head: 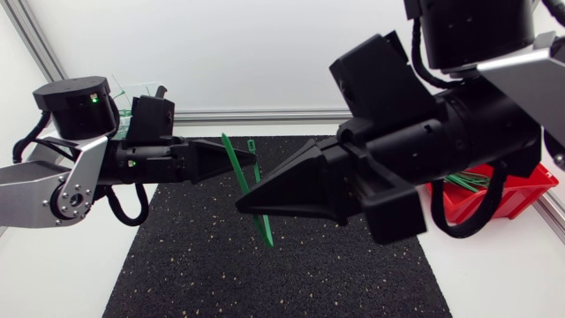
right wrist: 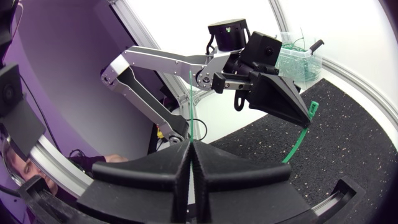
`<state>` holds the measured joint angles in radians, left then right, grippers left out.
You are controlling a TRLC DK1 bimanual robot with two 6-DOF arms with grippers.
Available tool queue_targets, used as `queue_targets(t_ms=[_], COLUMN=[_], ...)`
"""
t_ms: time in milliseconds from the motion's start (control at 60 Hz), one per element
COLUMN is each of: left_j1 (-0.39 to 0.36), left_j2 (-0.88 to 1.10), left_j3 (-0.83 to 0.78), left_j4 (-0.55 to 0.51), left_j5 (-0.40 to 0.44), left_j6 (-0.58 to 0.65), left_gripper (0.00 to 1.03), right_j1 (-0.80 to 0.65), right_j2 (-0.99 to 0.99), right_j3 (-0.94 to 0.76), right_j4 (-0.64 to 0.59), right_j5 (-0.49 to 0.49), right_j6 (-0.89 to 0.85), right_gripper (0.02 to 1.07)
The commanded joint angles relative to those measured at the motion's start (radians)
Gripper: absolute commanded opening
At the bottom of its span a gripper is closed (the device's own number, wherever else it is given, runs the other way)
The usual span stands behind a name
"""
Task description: Take a green cable tie from the red box, thread the tail through the head to close it, then place it in the transparent bin on the left.
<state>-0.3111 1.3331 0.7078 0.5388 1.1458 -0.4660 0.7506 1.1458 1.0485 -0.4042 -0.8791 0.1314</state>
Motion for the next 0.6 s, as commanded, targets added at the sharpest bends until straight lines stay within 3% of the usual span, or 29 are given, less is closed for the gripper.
queue_targets(t_ms=[0,133,350,433,583], left_j1=[-0.005,-0.013,-0.054,-0.068,-0.072], left_j2=[-0.040,-0.081,-0.167,-0.172,-0.187], left_j3=[-0.031,-0.041,-0.082,-0.093,-0.103], left_j4=[0.053,0.105,0.110,0.112,0.115], left_j5=[-0.003,-0.009,-0.060,-0.078,-0.084], left_j6=[-0.082,-0.154,-0.166,-0.166,-0.172], left_gripper=[0.04,0.04,0.04,0.04,0.04], right_j1=[-0.004,-0.005,-0.037,-0.066,-0.079], right_j2=[0.028,0.032,0.025,0.037,0.037], right_j3=[0.050,0.082,0.116,0.156,0.176], right_j4=[-0.030,-0.050,-0.071,-0.148,-0.173], right_j5=[-0.024,-0.047,-0.083,-0.115,-0.115], right_j6=[0.106,0.166,0.287,0.335,0.447], right_gripper=[0.07,0.07,0.07,0.07,0.07])
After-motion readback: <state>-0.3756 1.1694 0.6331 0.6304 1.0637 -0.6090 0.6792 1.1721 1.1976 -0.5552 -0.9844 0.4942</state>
